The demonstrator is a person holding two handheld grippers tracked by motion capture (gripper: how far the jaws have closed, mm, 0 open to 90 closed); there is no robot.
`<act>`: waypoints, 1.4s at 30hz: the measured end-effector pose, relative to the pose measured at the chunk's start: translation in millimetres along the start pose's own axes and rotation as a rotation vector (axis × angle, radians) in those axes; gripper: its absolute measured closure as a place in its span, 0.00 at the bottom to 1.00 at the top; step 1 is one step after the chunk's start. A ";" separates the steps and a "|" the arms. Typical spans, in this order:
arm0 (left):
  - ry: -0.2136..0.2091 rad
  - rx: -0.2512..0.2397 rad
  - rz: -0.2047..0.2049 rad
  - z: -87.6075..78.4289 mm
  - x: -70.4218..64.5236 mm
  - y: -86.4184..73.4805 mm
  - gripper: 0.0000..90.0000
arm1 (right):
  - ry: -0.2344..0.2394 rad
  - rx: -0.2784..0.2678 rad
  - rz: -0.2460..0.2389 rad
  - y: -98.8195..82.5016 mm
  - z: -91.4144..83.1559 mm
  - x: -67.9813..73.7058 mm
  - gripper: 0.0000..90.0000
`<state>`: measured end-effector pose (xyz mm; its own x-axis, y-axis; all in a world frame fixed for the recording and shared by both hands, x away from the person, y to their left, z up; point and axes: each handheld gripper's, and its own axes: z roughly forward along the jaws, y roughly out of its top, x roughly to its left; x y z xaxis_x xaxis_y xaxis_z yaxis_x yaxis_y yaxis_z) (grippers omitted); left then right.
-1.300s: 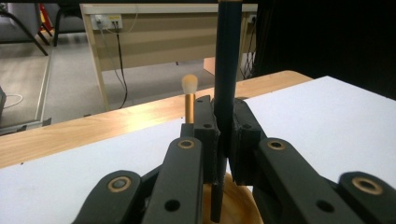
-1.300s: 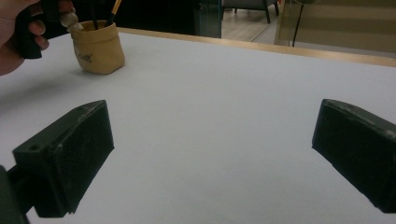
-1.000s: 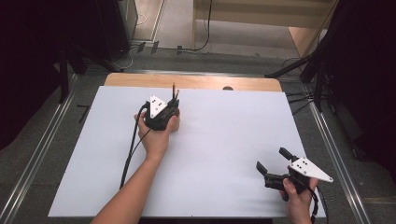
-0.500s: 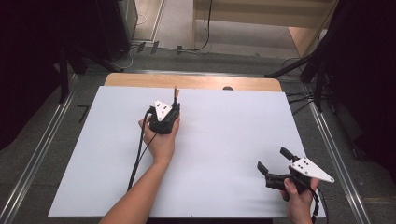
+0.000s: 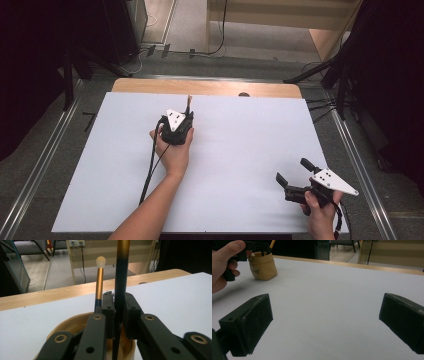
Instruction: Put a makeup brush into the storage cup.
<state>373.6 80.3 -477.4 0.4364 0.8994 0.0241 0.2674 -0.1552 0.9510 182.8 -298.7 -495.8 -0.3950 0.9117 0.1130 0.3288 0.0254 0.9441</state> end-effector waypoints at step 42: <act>-0.210 -0.004 -0.012 -48.0 13.4 20.3 0.36 | -0.003 -0.003 -0.004 0.7 0.0 0.2 0.00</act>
<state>343.6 108.8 -443.1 0.6029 0.7962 -0.0512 0.2699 -0.1431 0.9522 182.9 -298.4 -495.1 -0.3938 0.9128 0.1080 0.3242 0.0279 0.9456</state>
